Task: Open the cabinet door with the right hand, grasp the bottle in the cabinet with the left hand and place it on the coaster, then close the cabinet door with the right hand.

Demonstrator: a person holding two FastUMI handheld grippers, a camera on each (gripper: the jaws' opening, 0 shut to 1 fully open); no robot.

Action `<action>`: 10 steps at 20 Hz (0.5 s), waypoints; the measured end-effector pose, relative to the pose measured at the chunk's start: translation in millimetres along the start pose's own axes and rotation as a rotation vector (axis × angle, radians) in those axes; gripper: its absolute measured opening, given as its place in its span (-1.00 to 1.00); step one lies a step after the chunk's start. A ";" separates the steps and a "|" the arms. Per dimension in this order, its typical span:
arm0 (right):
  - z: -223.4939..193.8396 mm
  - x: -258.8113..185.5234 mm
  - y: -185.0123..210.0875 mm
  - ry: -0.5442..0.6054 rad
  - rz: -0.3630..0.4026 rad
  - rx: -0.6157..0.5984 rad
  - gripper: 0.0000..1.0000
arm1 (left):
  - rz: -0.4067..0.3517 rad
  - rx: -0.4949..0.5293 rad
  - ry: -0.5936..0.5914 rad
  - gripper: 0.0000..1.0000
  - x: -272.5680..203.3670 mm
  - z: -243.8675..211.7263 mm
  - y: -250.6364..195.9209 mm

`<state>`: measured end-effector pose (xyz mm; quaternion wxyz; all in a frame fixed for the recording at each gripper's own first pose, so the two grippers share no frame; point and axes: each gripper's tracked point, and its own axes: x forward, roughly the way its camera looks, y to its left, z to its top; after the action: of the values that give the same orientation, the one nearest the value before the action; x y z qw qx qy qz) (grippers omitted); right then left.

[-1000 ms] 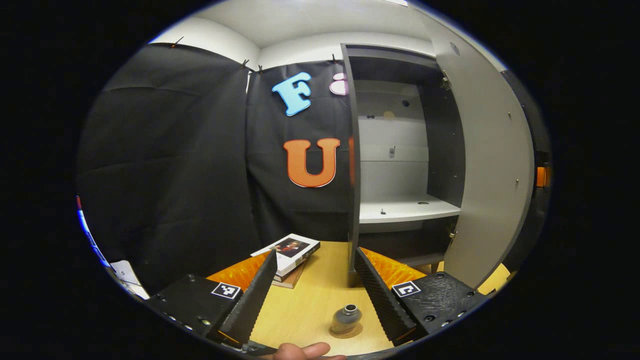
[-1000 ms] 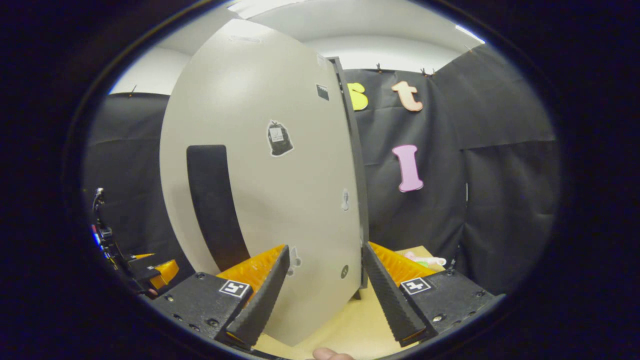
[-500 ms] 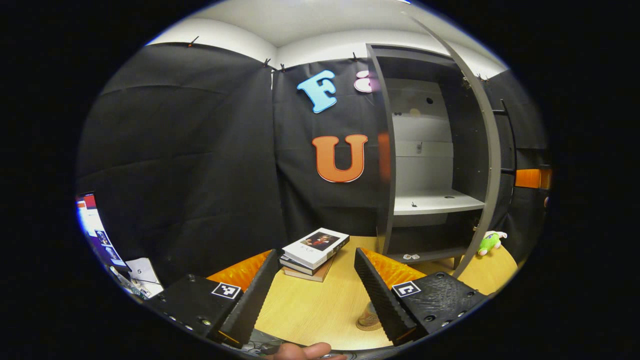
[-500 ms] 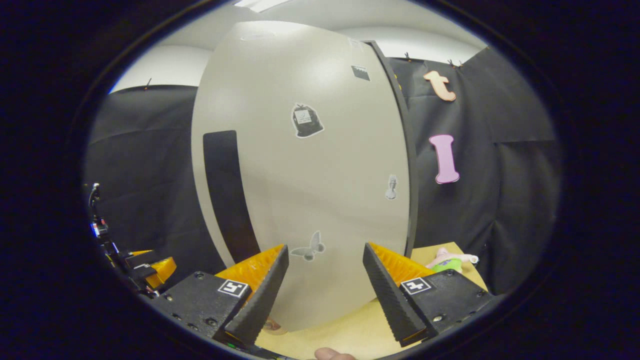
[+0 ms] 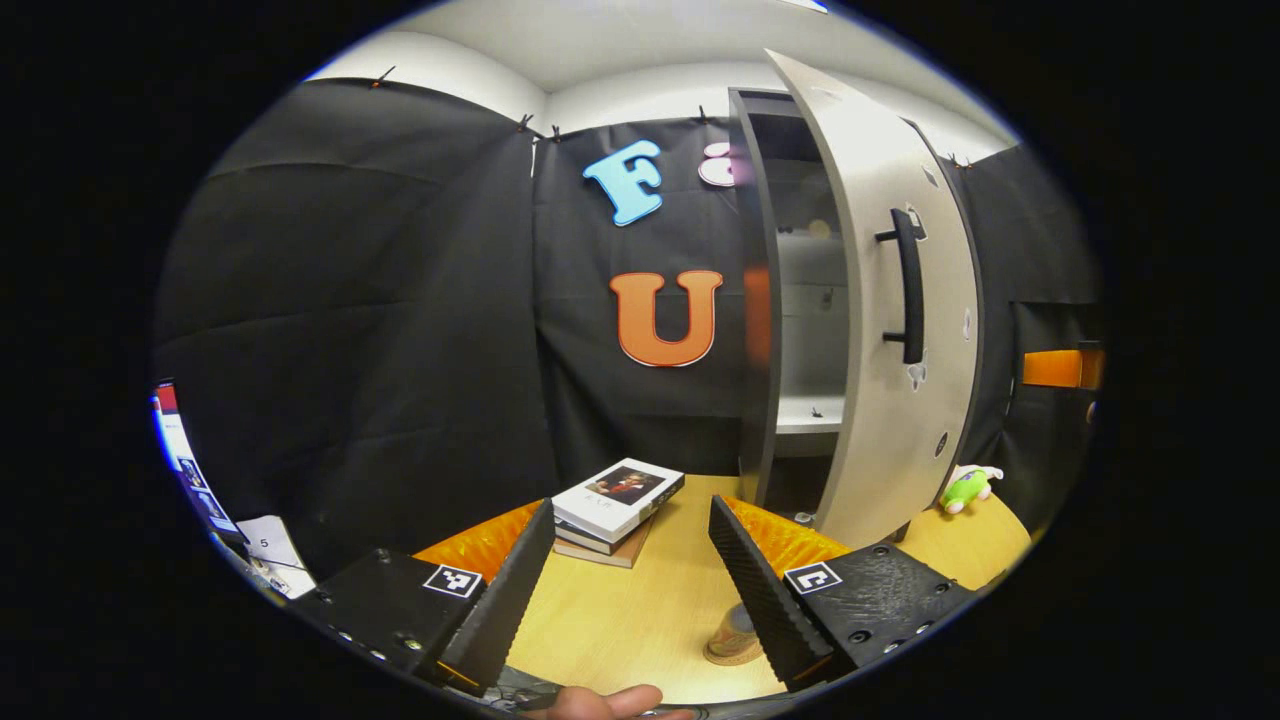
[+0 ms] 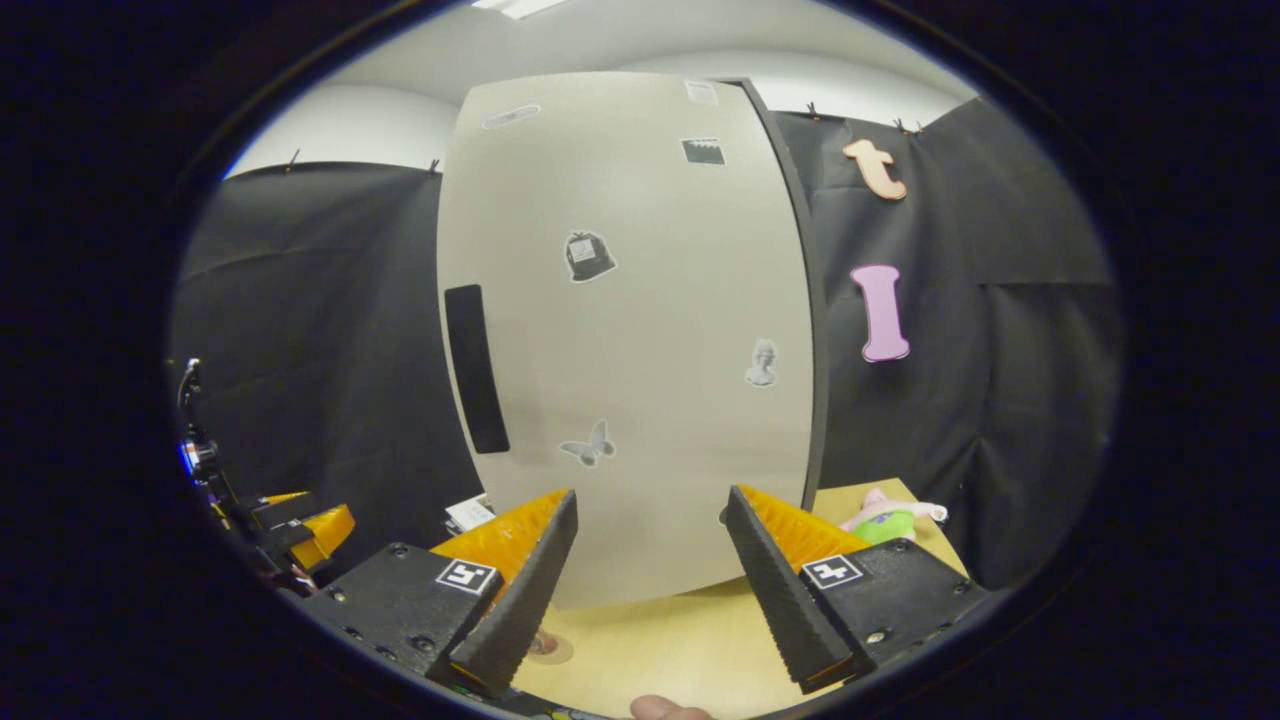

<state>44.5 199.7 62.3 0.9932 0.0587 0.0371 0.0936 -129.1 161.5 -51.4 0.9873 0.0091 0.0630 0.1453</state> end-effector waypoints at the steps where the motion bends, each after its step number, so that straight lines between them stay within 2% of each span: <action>1: -1.1 -6.0 -5.7 0.002 -0.016 -0.001 0.92 | -0.020 -0.006 -0.003 0.87 3.0 -5.3 -6.5; 5: 2.6 -25.6 -29.0 -0.011 -0.101 -0.013 0.93 | -0.111 -0.021 -0.013 0.88 6.0 -5.2 -33.9; 9: 10.0 -60.6 -53.4 -0.034 -0.221 -0.086 0.89 | -0.219 -0.030 -0.019 0.88 13.6 -10.7 -65.5; 10: 12.8 -68.4 -58.9 -0.050 -0.244 -0.104 0.96 | -0.238 -0.021 -0.023 0.88 15.0 -10.2 -72.4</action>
<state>-10.8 127.7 71.9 0.9995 0.0044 0.0142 -0.0275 -95.5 96.4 -66.0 0.9983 -0.0072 0.0507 0.0276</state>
